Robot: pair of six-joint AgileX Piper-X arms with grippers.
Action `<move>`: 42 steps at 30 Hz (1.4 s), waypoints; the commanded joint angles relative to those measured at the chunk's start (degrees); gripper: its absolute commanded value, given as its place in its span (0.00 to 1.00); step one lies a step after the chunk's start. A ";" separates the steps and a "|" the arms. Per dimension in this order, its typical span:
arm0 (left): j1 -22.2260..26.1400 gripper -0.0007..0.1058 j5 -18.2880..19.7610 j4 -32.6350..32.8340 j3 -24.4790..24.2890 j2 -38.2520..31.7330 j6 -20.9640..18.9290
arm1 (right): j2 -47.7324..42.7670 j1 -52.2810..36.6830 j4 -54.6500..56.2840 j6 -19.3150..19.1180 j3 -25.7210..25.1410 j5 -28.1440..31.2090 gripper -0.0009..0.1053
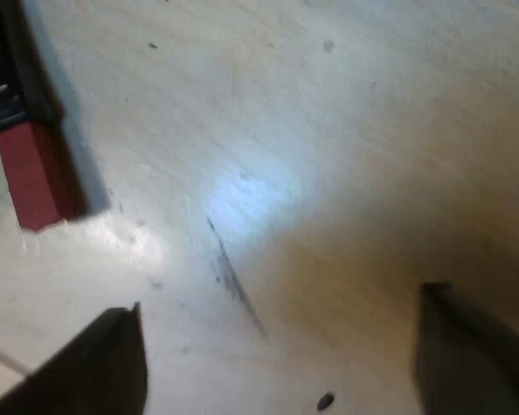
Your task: Put the handle in the coffee machine
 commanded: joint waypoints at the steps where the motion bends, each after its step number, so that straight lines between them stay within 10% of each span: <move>1: -0.37 0.88 -0.42 -1.06 -0.16 1.14 0.38 | 2.91 1.30 -2.49 0.44 -0.51 0.77 0.44; 12: -0.37 0.88 -0.42 -1.13 -0.18 4.18 0.38 | 12.83 2.39 -5.54 1.80 -0.51 1.13 0.02; 34: -0.37 0.88 -0.42 -1.03 -0.18 4.24 -0.21 | 26.29 6.66 -10.67 -0.49 -0.51 1.13 0.01; 42: -0.37 0.88 -5.72 -1.03 -0.18 5.43 -1.75 | 30.19 13.68 -13.17 0.29 -0.85 1.13 0.01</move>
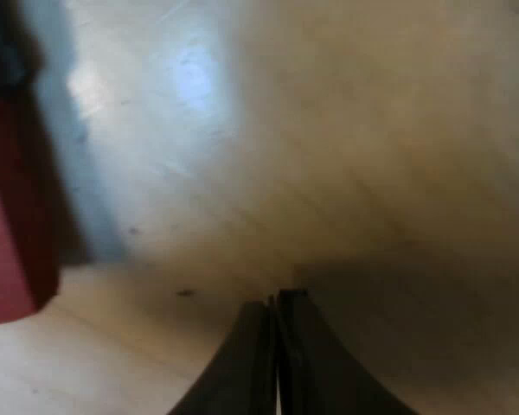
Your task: Put the handle in the coffee machine
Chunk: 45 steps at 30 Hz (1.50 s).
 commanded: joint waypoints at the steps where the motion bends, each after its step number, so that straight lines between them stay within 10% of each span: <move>1: -0.37 0.88 -3.16 -0.20 -0.18 1.50 -1.99 | 0.24 2.05 -0.78 0.24 -0.38 0.00 0.01; 24: -0.37 0.88 -11.49 11.43 -3.07 1.56 -7.88 | 8.68 14.91 -6.91 3.85 -10.00 -6.52 0.01; 45: -0.37 0.88 -11.64 16.13 -9.32 -5.68 -9.74 | 19.27 16.10 -24.87 13.43 -18.37 -8.98 0.01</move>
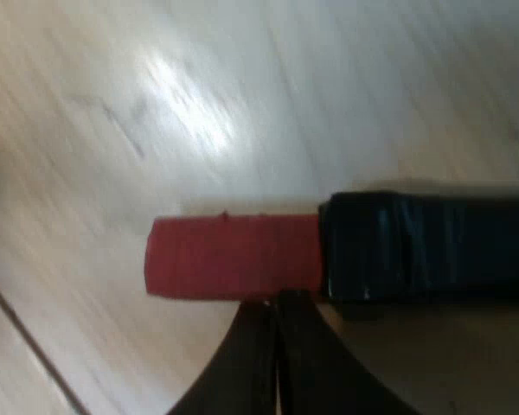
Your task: Put the handle in the coffee machine
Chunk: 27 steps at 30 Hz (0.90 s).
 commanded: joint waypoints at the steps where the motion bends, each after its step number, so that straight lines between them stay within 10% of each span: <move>1: -0.37 0.88 -0.87 -0.16 -0.52 -0.30 -0.75 | 1.15 -0.09 -4.87 1.25 -0.41 1.21 0.01; 27: -0.37 0.88 -0.76 -0.16 -0.52 -0.30 -0.57 | -9.74 -0.42 1.41 1.40 -0.41 17.60 0.01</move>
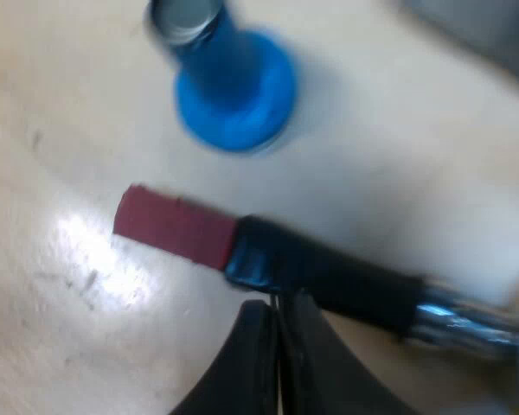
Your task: Put the handle in the coffee machine
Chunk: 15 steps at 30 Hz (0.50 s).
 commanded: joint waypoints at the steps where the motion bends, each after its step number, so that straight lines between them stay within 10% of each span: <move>1: -0.37 0.88 -0.80 -0.28 -0.56 -0.30 -0.57 | -4.69 -0.46 7.07 -0.34 -0.37 5.06 0.01; 12: -0.37 0.88 2.73 -6.07 -0.56 -0.30 -0.06 | -13.92 -4.55 22.15 -0.34 -0.37 10.86 0.71; 15: -0.37 0.88 3.98 -7.16 -0.56 -0.30 -0.06 | -13.89 -5.25 23.17 -0.04 -0.37 9.24 0.75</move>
